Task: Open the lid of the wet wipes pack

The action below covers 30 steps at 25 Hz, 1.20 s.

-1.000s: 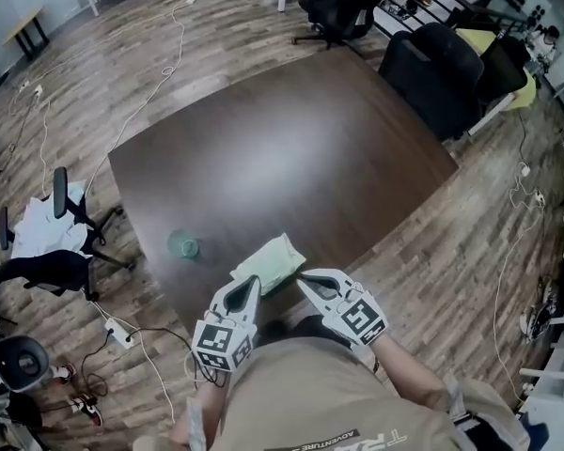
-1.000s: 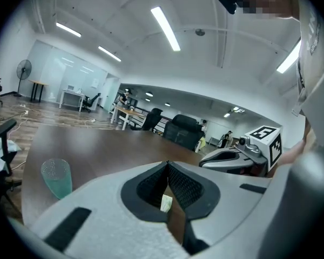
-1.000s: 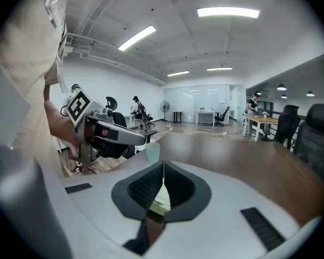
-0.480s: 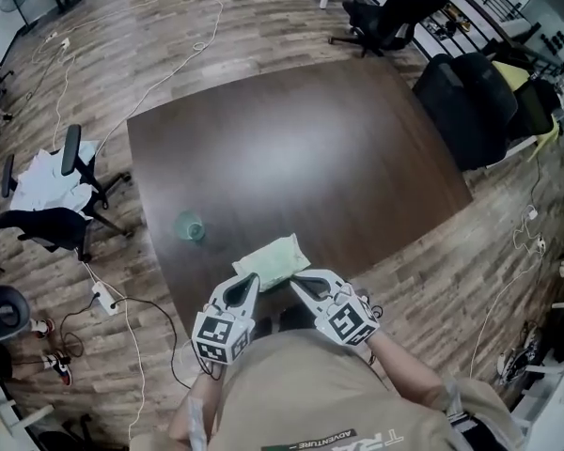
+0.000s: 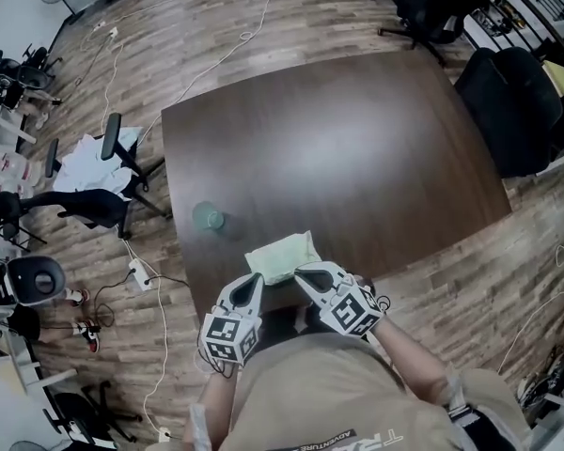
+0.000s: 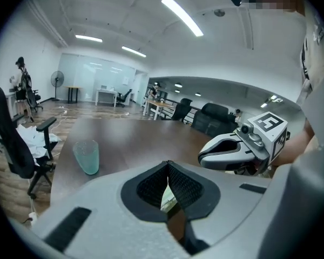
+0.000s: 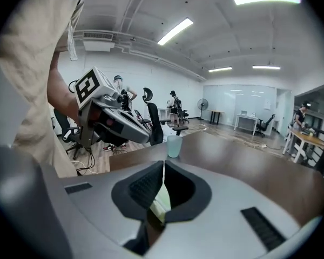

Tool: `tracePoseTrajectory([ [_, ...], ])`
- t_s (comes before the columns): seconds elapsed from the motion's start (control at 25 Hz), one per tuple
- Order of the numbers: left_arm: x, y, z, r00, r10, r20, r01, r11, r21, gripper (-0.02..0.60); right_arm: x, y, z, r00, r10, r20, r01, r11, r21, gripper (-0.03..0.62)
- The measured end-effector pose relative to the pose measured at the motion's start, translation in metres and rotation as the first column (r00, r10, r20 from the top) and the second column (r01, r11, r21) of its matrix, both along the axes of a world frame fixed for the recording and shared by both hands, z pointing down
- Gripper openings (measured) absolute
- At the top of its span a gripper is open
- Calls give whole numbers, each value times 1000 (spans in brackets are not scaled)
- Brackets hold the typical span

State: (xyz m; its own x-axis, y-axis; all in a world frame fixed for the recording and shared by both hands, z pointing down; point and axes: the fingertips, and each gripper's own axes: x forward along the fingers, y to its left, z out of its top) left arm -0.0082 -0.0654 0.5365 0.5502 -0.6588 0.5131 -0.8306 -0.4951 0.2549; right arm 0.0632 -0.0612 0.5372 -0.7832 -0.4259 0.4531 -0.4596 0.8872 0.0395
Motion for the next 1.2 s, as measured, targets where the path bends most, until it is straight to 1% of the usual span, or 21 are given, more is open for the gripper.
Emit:
tracePoseTrajectory([
  [0.08,-2,0,6,999,-15,36,15,1000,3,9,2,-3,1,1000,-1,20,1,1000,3,15],
  [0.16,-4,1,14,997,-11,82,10,1000,6,9,1,-7,4,1000,1,25,-1,1000,3,14],
  [0.24,-6,6,24,995,-4,103,5,1000,-7,9,0,-6,10,1000,0,21,1,1000,-9,15],
  [0.36,-6,13,34,998,-25,60,28,998,-50,9,0,0,17,1000,-4,-13,4,1000,-23,15],
  [0.44,-8,13,40,999,-41,30,43,996,-73,9,-1,2,16,999,-12,-51,12,1000,-6,15],
  [0.52,-13,13,51,999,-45,26,47,995,-93,9,-6,5,16,997,-13,-75,13,1000,5,15],
  [0.64,-16,10,69,999,-42,13,43,992,-118,9,-12,11,22,996,-1,-89,-1,1000,-25,15],
  [0.84,-18,1,101,998,-50,-30,44,984,-173,9,-20,18,45,989,1,-148,-12,998,-68,15],
  [0.92,-19,-4,111,998,-54,-29,48,982,-182,9,-21,17,49,988,13,-153,-25,997,-77,15],
  [1.08,-21,-9,127,999,-48,-3,46,978,-201,9,-19,21,51,986,33,-165,-48,995,-88,15],
  [1.2,-21,-12,134,999,-42,-12,38,975,-219,9,-17,25,51,984,36,-175,-53,994,-95,15],
])
